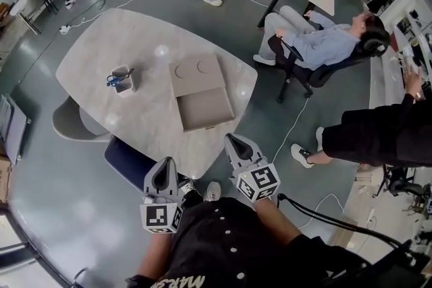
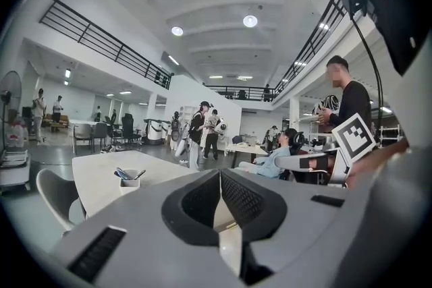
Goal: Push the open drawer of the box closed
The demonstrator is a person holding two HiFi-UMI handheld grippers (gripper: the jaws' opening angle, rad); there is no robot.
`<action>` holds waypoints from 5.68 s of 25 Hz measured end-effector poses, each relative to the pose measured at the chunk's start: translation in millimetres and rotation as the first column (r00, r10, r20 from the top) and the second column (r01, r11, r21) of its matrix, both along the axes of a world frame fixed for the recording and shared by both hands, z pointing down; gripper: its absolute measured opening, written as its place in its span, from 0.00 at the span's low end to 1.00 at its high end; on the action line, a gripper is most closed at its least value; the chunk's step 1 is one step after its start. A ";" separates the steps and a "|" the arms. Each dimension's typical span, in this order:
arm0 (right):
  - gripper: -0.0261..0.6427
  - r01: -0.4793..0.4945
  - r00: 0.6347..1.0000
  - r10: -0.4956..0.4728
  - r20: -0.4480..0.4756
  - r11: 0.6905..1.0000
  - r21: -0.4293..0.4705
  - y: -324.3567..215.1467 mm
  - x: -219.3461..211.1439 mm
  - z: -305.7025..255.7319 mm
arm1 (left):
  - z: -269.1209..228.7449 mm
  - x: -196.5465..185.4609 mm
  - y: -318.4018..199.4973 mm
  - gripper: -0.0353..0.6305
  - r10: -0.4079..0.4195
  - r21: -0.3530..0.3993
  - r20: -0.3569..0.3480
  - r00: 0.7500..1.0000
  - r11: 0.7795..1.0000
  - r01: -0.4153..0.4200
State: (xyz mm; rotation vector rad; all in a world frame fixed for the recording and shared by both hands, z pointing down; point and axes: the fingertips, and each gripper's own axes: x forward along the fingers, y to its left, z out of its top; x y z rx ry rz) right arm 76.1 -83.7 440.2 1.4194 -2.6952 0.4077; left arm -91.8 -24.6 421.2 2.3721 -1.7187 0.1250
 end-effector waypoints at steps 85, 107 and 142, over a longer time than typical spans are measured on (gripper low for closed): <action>0.28 -0.273 0.885 0.062 -0.461 0.873 -0.405 -193.5 -63.3 279.8 | 159.8 -22.9 -115.7 0.08 0.079 -0.328 -0.126 0.989 0.937 -0.116; 0.28 -0.261 0.880 0.053 -0.472 0.884 -0.387 -236.5 -71.0 280.7 | 158.9 -24.8 -118.8 0.08 0.063 -0.331 -0.115 0.991 0.938 -0.098; 0.03 -0.044 0.960 0.014 -0.279 0.994 -0.100 -137.5 -60.2 66.7 | 41.5 -19.8 -108.4 0.08 0.079 -0.079 -0.079 0.994 0.993 -0.085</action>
